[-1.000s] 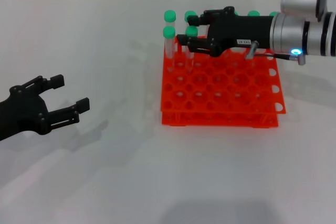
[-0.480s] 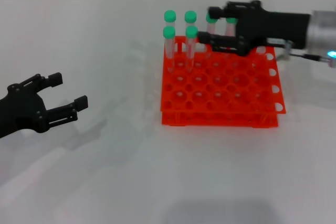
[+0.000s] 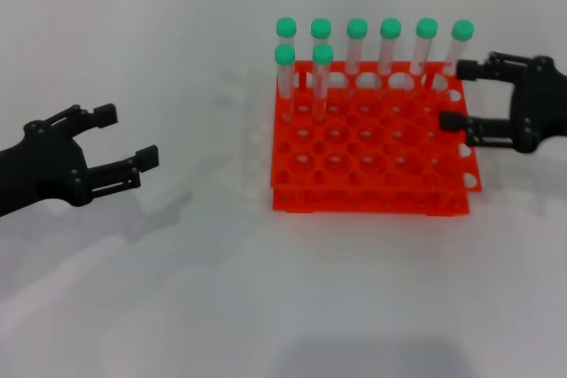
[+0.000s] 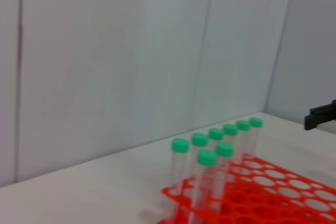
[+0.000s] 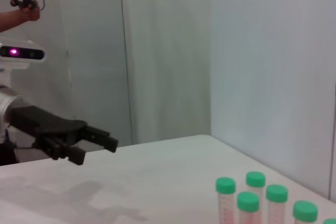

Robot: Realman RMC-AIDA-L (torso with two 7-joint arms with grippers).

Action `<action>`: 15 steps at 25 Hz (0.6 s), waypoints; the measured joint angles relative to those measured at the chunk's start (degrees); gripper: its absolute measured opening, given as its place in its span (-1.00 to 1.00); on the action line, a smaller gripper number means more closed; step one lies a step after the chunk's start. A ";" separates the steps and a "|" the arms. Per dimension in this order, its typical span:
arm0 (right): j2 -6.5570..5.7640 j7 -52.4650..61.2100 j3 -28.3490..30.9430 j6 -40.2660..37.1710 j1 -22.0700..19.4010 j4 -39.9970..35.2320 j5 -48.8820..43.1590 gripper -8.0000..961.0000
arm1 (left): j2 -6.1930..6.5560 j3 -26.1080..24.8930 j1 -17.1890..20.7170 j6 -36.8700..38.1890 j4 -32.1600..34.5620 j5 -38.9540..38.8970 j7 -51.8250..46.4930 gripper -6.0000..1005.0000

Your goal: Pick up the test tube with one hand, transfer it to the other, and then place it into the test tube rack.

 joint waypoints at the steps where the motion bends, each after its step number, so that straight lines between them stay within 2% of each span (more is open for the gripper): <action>1: -0.16 -0.25 0.00 -0.67 -0.48 0.03 -0.01 0.32 | 0.38 -0.15 -0.49 0.86 -0.50 0.03 0.03 0.78; 3: -0.24 -0.82 0.01 -1.38 -1.05 0.05 -0.01 0.33 | 1.27 -0.50 -1.62 2.69 -1.73 0.06 0.05 0.78; 9: 0.05 -1.89 0.01 -1.36 -2.24 0.59 -0.17 0.80 | 5.97 -0.79 -8.60 8.14 -10.26 1.46 -0.54 0.78; 10: 0.10 -1.97 0.00 -1.33 -2.22 0.79 -0.54 0.80 | 6.58 -0.79 -9.61 8.65 -11.47 1.53 -0.52 0.78; 13: 0.31 -2.09 -0.05 -1.25 -1.81 1.32 -1.61 0.82 | 7.76 -0.81 -12.18 9.44 -13.93 2.88 -0.58 0.78; 15: 0.34 -2.26 -0.20 -1.22 -1.72 1.47 -1.74 0.83 | 7.92 -0.82 -13.54 9.93 -14.34 4.22 -0.85 0.78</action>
